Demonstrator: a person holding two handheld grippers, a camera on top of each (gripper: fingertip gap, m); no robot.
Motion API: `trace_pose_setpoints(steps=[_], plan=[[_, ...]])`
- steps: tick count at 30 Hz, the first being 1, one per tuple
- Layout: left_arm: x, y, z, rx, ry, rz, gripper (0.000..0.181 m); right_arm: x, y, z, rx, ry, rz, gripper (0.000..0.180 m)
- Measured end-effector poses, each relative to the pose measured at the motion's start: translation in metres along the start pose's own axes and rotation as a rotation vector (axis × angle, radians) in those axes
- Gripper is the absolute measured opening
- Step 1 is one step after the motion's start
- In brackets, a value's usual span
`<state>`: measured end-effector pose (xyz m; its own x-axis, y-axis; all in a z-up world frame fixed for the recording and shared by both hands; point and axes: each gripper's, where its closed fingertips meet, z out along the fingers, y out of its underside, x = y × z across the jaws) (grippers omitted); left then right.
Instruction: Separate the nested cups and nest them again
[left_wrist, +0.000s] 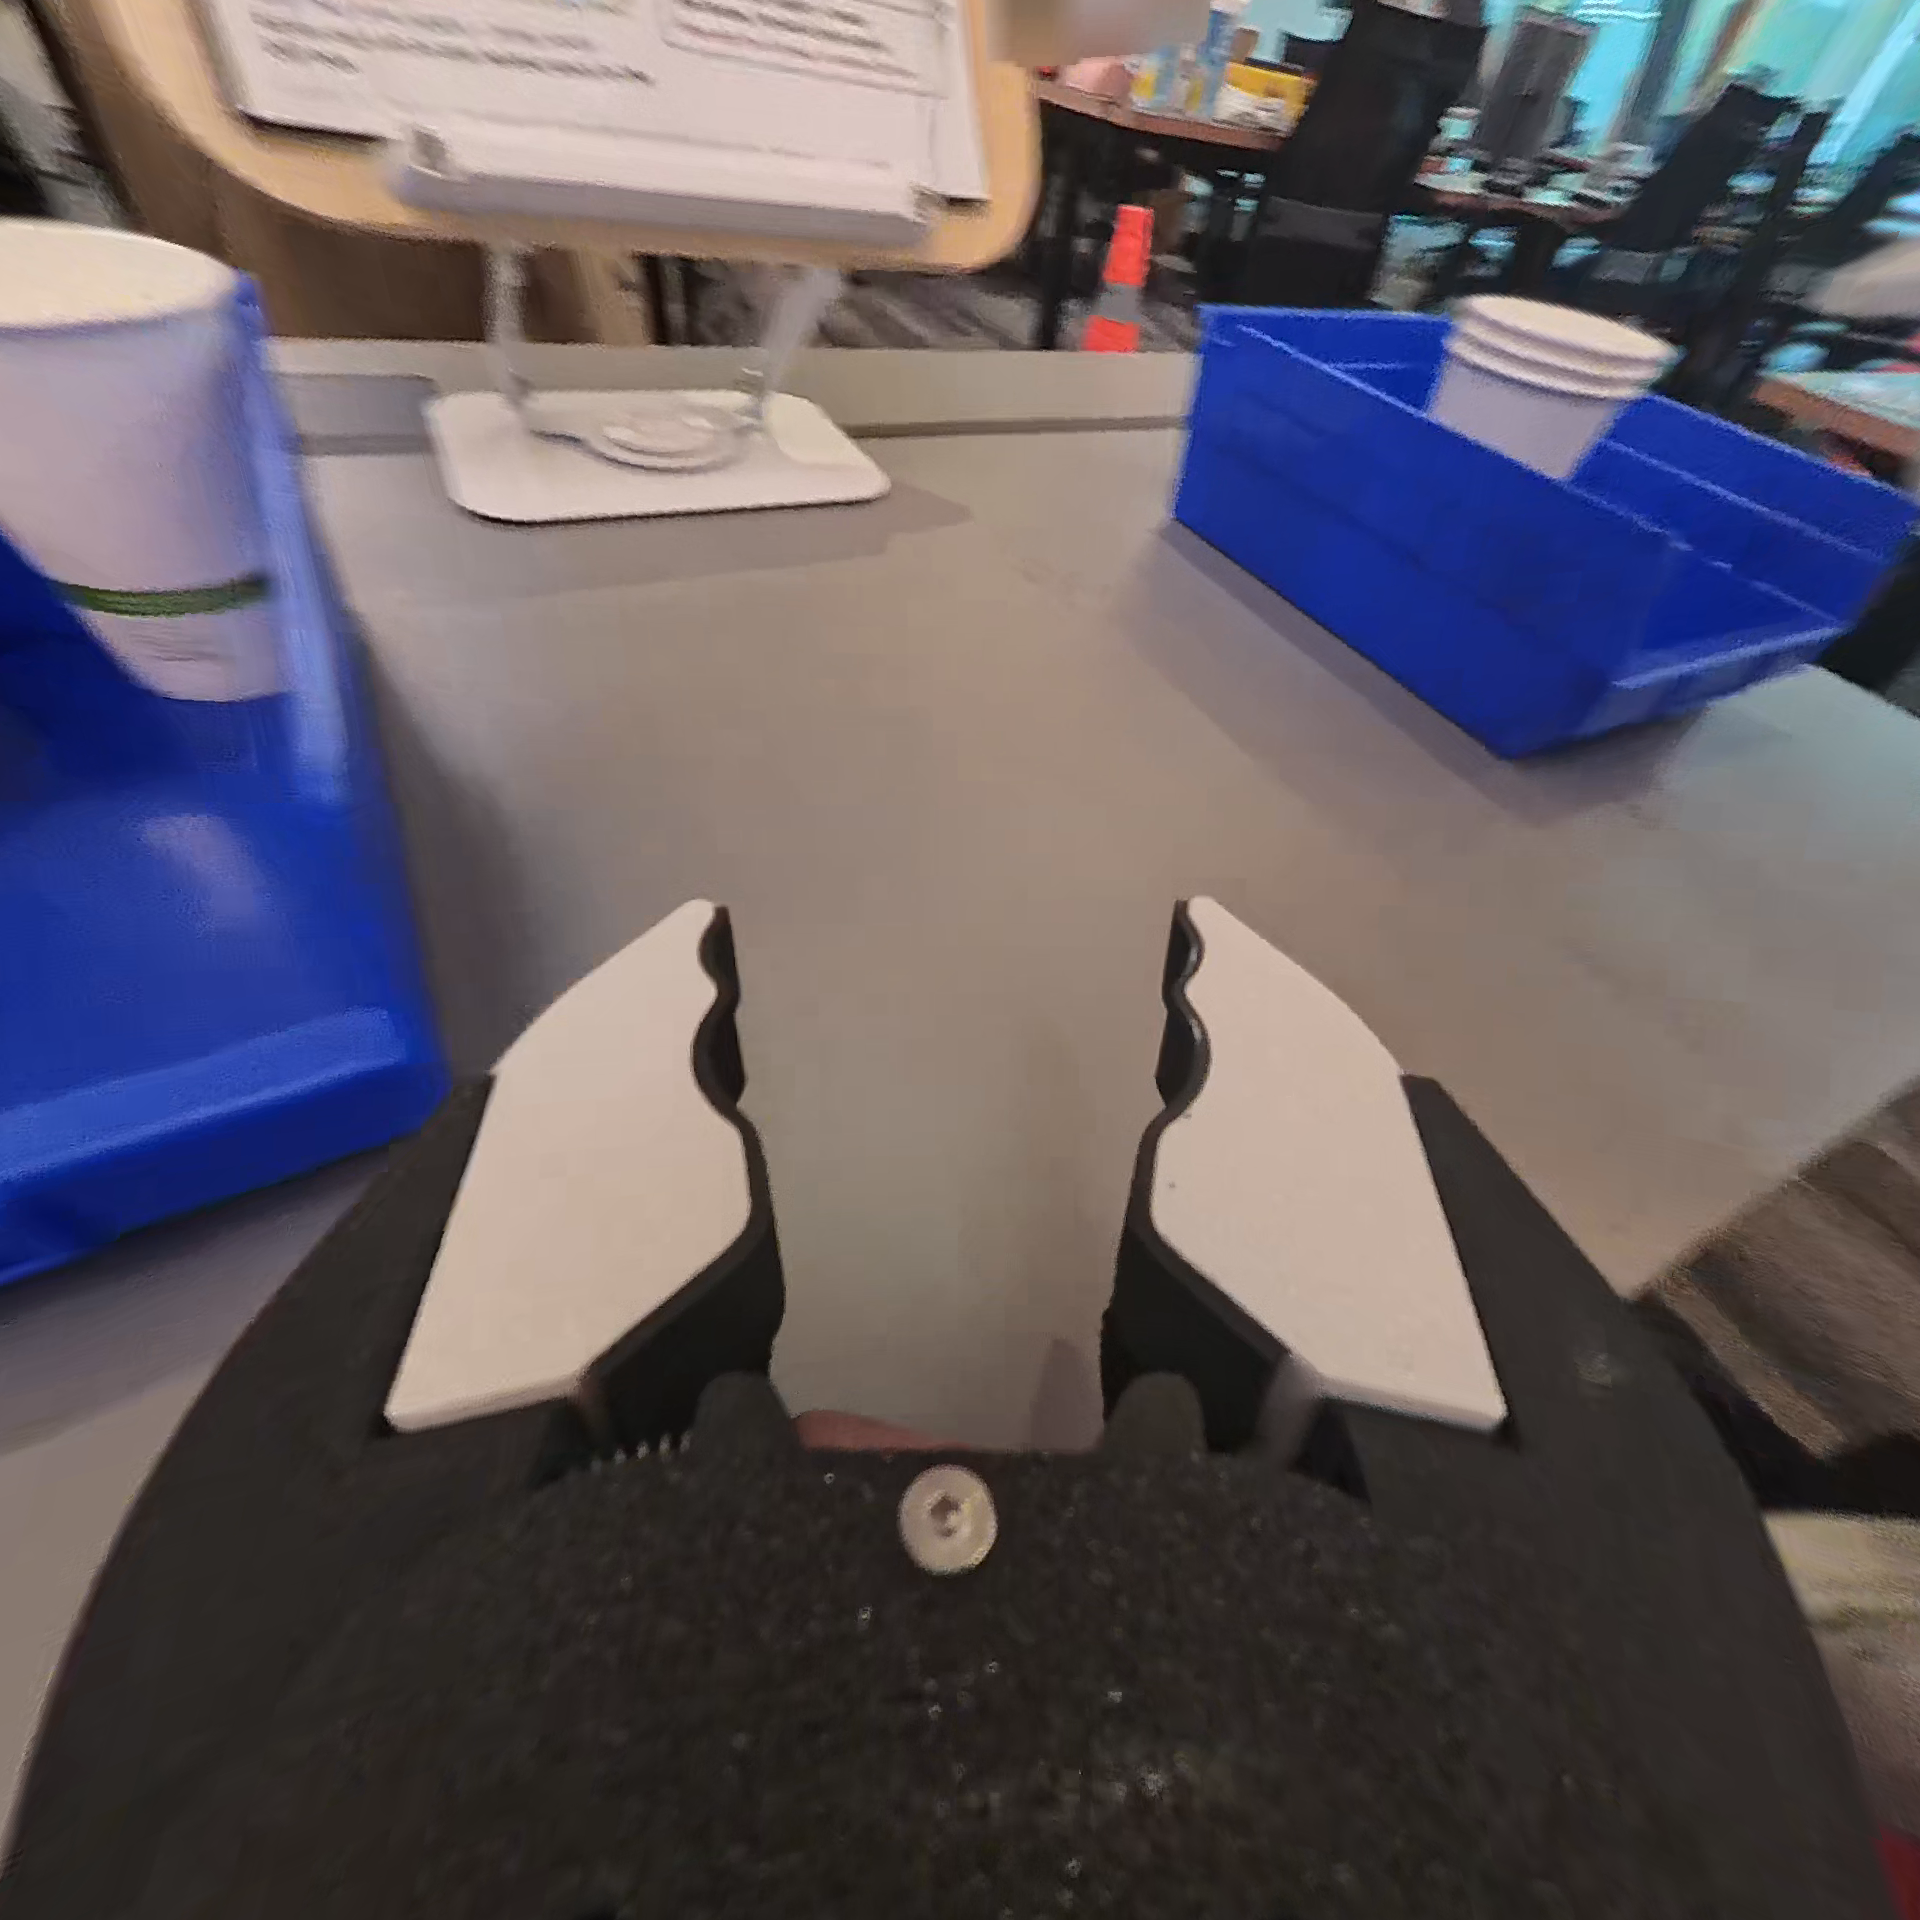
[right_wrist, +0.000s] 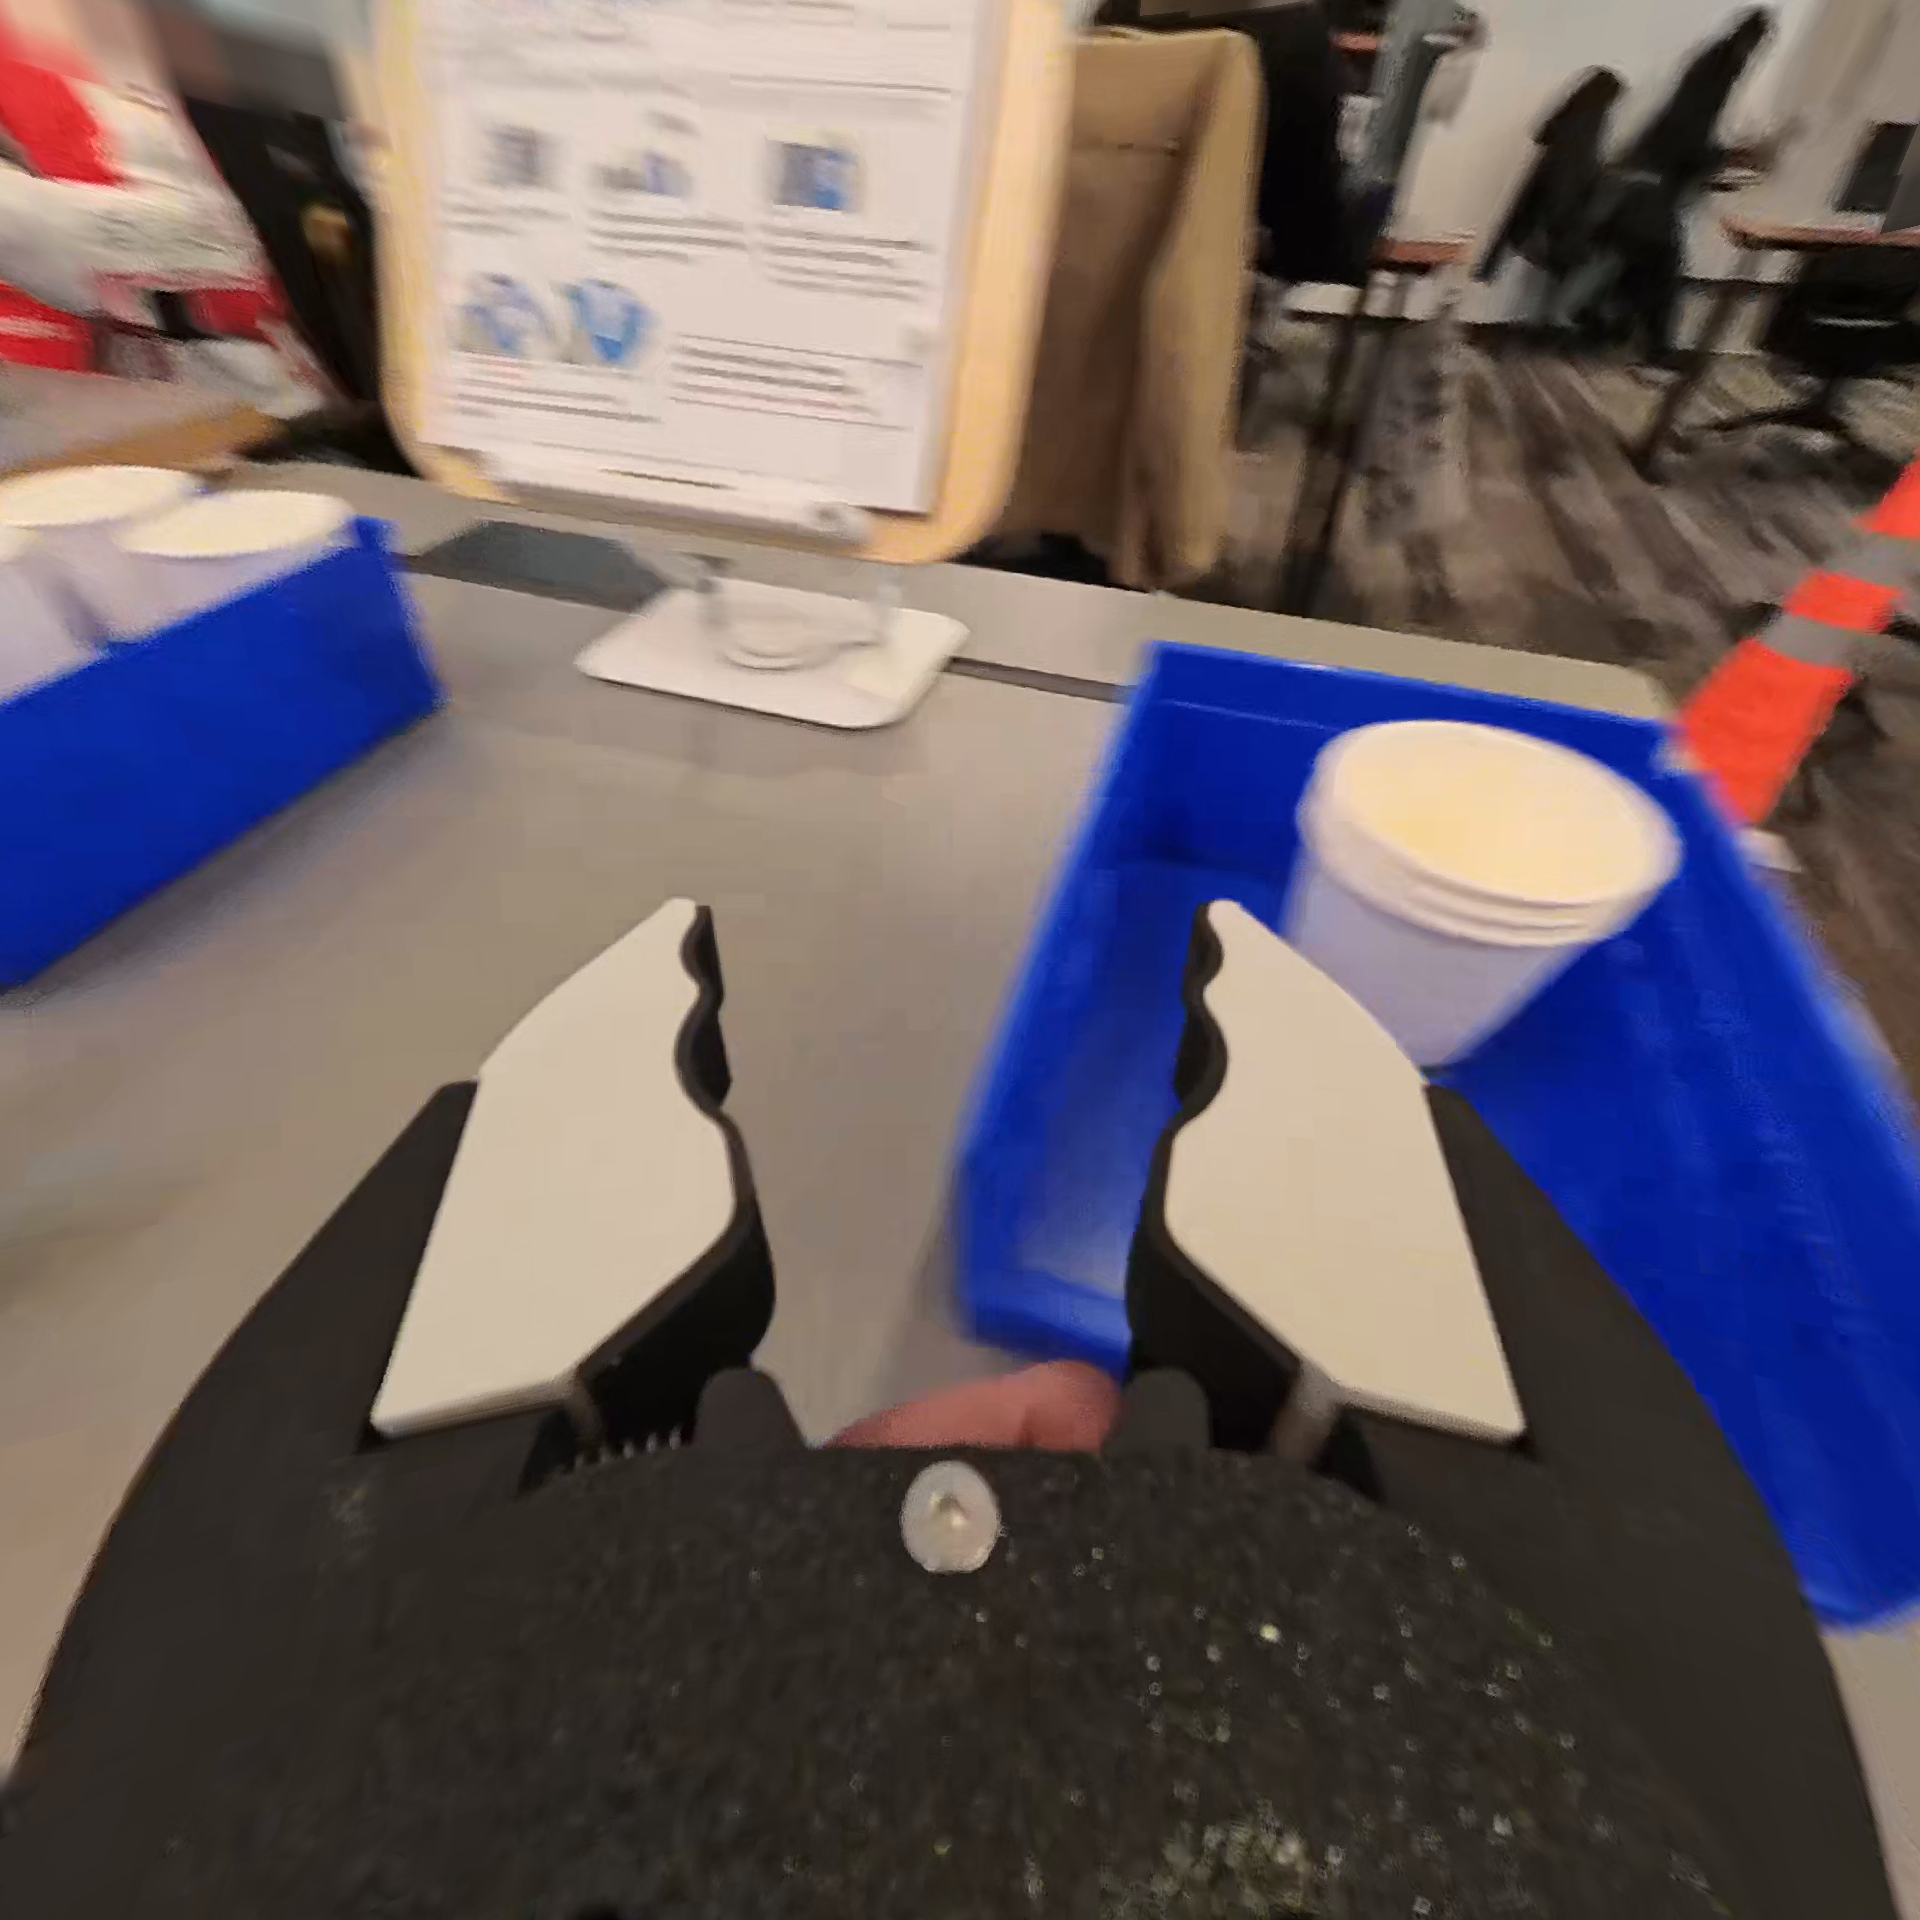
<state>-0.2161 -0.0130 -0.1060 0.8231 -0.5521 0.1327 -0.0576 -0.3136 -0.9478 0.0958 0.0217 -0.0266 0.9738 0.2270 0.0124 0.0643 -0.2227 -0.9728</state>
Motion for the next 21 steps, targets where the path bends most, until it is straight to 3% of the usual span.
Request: trace_pose_setpoints(steps=[5,9,15,19,21], plan=[[-0.091,-0.036,-0.02,0.001,-0.261,-0.053,0.083,-0.153,0.052,-0.007,-0.084,-0.385,0.106,0.083],[-0.184,-0.059,-0.024,-0.065,-0.478,-0.067,0.09,-0.221,0.095,-0.008,-0.213,-0.557,0.077,0.082],[-0.27,-0.04,0.02,-0.231,-0.612,-0.212,0.099,-0.22,0.097,-0.008,-0.199,-0.553,-0.12,0.079],[-0.3,-0.025,0.038,-0.353,-0.701,-0.277,0.103,-0.196,0.089,-0.004,-0.185,-0.533,-0.07,0.076],[-0.305,-0.025,0.042,-0.365,-0.721,-0.287,0.096,-0.186,0.087,-0.003,-0.192,-0.533,-0.024,0.075]])
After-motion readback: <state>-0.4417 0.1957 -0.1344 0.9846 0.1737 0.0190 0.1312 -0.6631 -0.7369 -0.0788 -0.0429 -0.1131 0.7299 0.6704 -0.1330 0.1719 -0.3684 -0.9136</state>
